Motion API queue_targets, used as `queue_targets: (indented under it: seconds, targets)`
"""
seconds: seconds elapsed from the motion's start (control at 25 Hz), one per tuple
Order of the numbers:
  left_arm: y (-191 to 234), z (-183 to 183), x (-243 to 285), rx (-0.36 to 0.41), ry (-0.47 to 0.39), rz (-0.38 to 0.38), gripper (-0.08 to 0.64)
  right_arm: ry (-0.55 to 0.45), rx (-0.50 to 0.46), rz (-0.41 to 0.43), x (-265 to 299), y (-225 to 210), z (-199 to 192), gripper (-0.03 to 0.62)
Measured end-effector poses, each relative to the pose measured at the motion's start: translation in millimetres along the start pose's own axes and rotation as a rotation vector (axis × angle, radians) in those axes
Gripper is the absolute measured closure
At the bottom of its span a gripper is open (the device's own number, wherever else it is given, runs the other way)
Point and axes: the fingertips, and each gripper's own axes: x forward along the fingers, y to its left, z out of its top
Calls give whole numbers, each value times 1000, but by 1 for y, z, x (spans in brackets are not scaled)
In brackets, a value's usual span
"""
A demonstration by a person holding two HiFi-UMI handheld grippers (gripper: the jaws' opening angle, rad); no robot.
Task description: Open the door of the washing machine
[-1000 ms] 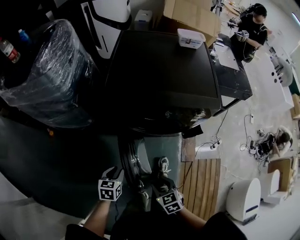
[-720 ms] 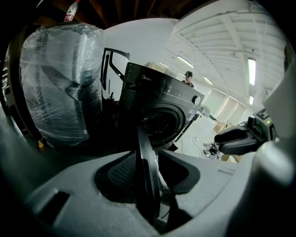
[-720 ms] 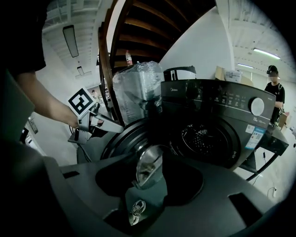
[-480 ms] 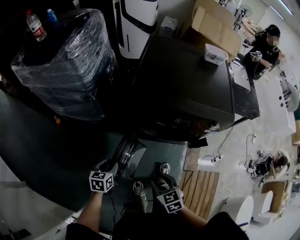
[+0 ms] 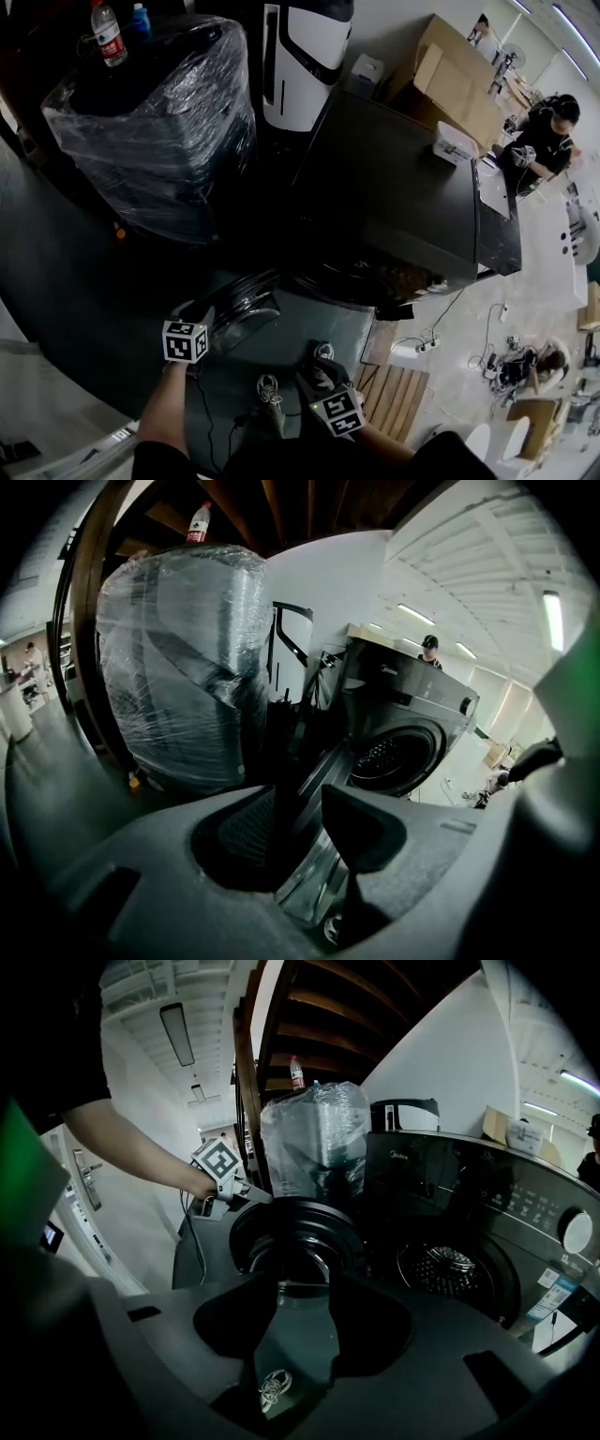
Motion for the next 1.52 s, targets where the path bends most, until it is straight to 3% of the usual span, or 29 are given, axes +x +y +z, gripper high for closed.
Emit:
queue_targets:
  seconds: [0.4,0.96,1.2,1.52]
  targets:
    - [40,30,20,24,-13,70,407,-21,-84,68,32,-4,32,414]
    - [71,60,44,79,10,152,408,-18,-99,98,55,-21,47,414]
    - [62,60,51,118,43,144,411,-32,-73,87,54,-23,49,414]
    - [35,77,28,128,-42,122,411,-88,-53,56,41,-18,62,414]
